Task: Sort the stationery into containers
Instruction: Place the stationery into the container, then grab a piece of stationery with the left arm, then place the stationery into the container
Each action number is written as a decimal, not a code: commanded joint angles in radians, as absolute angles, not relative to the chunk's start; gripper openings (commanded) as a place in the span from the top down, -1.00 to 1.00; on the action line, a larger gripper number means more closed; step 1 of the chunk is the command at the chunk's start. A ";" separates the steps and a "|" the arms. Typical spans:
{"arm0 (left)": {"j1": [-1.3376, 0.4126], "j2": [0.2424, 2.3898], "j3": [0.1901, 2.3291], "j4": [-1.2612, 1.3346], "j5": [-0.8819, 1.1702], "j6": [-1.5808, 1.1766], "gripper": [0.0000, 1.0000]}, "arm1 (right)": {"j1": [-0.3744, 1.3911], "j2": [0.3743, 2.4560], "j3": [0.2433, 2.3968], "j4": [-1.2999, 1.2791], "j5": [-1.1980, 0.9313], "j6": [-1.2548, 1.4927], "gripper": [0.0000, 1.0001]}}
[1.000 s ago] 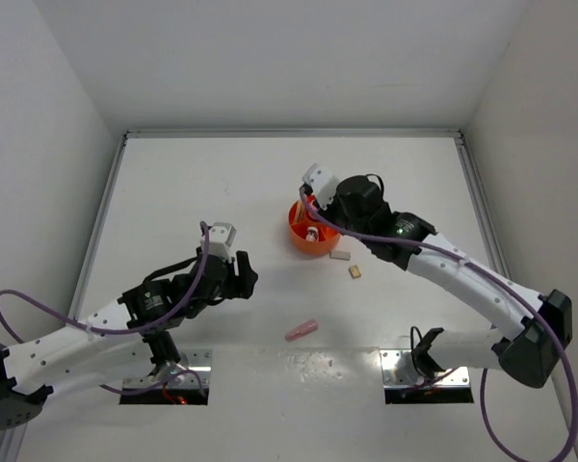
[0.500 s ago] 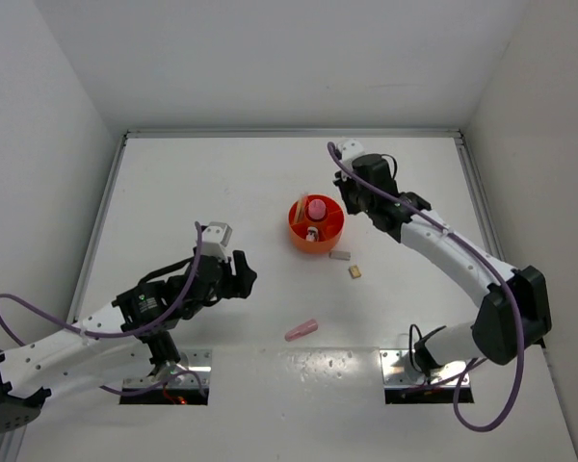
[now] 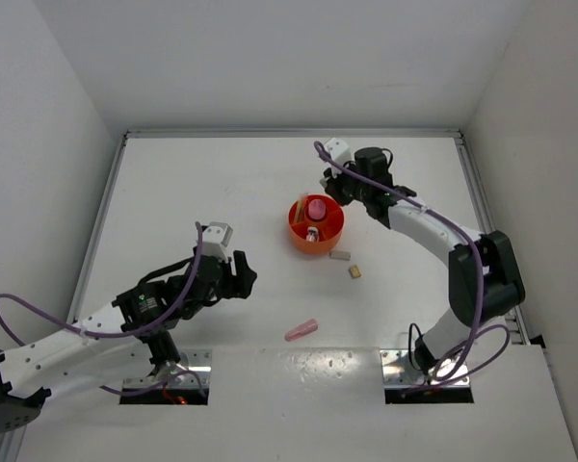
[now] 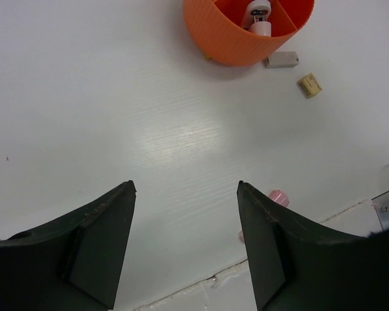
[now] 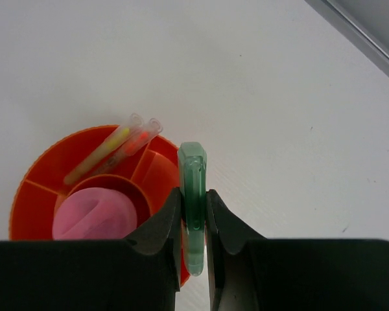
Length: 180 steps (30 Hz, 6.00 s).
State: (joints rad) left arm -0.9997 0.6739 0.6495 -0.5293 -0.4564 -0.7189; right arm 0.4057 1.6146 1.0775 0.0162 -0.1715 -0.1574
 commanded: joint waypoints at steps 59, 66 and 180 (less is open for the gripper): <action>-1.135 1.098 0.709 -0.246 -0.109 -0.482 -0.32 | 0.233 1.564 1.195 -0.116 -0.407 -0.144 0.56; -1.264 1.406 0.877 -0.256 -0.239 -0.460 -0.19 | 0.224 1.271 1.019 -0.192 -0.449 -0.198 -0.01; -0.854 2.102 1.623 0.261 -0.581 -0.222 1.00 | 0.130 0.873 0.726 -0.009 -0.229 -0.092 0.12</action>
